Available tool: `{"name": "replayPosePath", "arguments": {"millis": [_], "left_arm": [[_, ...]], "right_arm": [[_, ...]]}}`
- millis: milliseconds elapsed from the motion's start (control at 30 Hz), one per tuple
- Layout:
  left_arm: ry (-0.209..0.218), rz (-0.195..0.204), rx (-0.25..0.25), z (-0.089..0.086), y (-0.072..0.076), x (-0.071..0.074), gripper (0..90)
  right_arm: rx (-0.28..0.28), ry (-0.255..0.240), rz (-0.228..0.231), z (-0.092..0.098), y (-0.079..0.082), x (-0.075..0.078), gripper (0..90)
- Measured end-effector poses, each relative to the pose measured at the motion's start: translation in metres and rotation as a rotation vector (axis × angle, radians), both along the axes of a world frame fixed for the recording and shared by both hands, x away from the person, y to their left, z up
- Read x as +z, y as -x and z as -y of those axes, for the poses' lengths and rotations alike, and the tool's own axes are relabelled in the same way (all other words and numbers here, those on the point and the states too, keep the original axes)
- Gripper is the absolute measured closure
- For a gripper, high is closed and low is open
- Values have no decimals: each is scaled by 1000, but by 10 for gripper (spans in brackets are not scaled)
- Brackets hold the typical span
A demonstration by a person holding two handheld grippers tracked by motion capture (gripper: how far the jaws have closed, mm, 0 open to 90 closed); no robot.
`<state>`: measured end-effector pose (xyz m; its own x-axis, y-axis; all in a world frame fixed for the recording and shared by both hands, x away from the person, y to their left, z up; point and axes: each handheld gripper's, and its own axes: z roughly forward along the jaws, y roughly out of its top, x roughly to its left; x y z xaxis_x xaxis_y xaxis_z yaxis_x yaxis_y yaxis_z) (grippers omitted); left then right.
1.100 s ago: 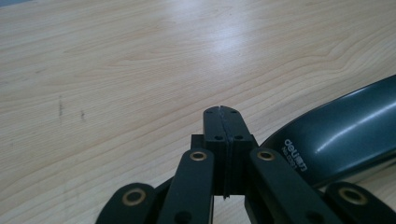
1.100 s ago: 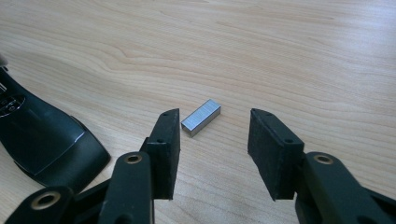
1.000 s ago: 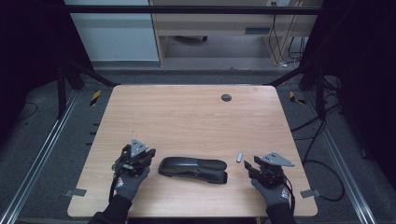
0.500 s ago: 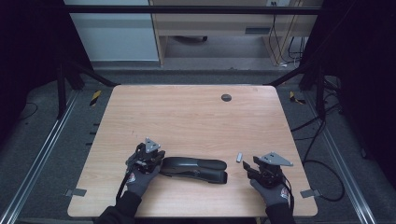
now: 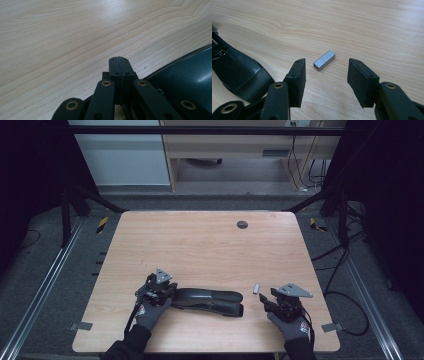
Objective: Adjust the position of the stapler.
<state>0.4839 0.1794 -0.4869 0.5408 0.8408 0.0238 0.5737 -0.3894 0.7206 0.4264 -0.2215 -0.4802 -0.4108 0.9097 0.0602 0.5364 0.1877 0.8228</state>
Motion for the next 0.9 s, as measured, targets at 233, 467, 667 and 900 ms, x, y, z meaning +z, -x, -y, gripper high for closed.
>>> {"name": "replayPosePath", "arguments": {"millis": [233,467,667,900], "left_arm": [[3,-2,-3,-1,6,1,900],[-20,-4,-33,-1,17,3,900],[-45,-1,-58,0,24,4,900],[-61,13,-60,1,28,7,900]], "right_arm": [[5,8,6,1,0,-1,490],[8,-1,0,0,0,-1,489],[8,-7,-5,0,1,-1,489],[10,-4,0,0,2,-1,489]]}}
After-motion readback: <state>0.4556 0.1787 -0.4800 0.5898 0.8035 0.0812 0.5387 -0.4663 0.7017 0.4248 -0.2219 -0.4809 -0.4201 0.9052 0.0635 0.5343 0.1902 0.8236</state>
